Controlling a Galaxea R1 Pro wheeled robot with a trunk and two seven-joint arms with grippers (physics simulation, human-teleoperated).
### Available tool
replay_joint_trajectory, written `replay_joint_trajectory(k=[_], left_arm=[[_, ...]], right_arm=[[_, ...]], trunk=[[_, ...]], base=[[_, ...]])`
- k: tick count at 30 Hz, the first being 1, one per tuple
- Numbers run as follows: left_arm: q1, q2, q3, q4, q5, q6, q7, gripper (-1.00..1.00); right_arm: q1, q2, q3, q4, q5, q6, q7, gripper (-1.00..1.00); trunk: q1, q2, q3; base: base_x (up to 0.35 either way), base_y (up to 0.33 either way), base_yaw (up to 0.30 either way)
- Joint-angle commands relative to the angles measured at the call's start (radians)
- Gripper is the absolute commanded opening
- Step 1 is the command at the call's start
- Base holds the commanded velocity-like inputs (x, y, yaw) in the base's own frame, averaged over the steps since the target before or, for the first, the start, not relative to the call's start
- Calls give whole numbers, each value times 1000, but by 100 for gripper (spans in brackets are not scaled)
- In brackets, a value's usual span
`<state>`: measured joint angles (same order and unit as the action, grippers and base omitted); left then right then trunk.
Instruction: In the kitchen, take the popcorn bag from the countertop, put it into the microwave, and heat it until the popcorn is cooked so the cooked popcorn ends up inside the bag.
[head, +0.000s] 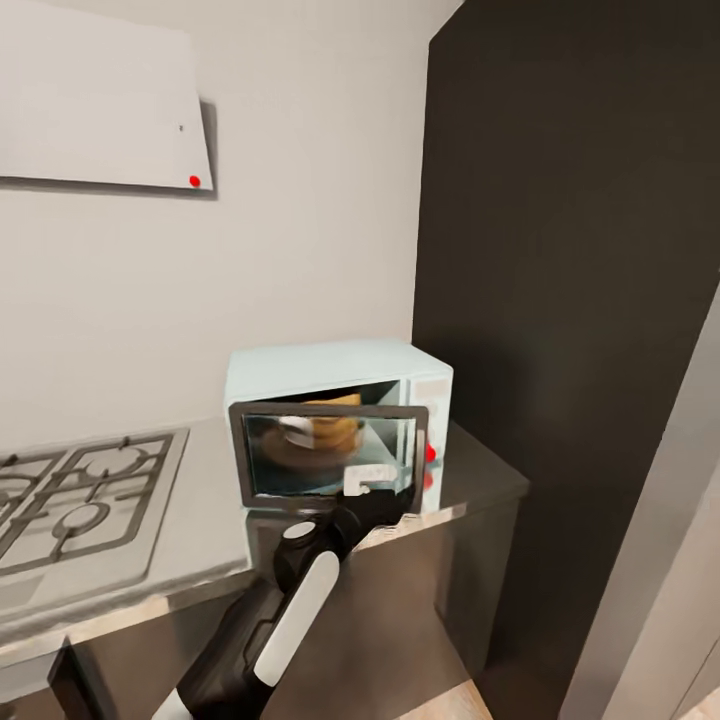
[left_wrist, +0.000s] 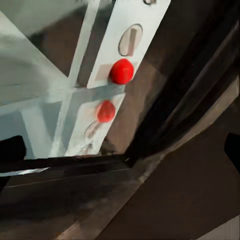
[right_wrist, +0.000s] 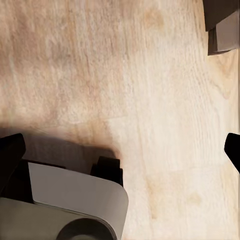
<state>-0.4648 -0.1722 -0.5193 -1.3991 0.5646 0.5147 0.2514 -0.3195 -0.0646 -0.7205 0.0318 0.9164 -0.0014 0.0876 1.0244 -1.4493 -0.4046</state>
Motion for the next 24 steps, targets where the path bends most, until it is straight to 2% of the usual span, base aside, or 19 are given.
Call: replay_joint_trajectory(k=[1, 17, 20, 24], left_arm=[[-1, 0, -1, -1, 10, 2, 9, 100], [-1, 2, -1, -3, 11, 2, 9, 100], [-1, 2, 1, -11, 11, 2, 9, 100], [0, 1, -5, -42, 12, 2, 20, 100]], right_arm=[[-1, -2, -8, 2, 7, 0, 1, 100], [-1, -5, -8, 2, 7, -6, 1, 100], [-1, -6, -8, 2, 7, -7, 1, 100], [-1, -5, -7, 2, 8, -3, 1, 100]], trunk=[[1, -1, -1], [1, -1, -1], [1, -1, -1], [1, -1, -1]], base=[[314, 0, -24], [320, 0, -2], [88, 0, 0], [-265, 0, 0]])
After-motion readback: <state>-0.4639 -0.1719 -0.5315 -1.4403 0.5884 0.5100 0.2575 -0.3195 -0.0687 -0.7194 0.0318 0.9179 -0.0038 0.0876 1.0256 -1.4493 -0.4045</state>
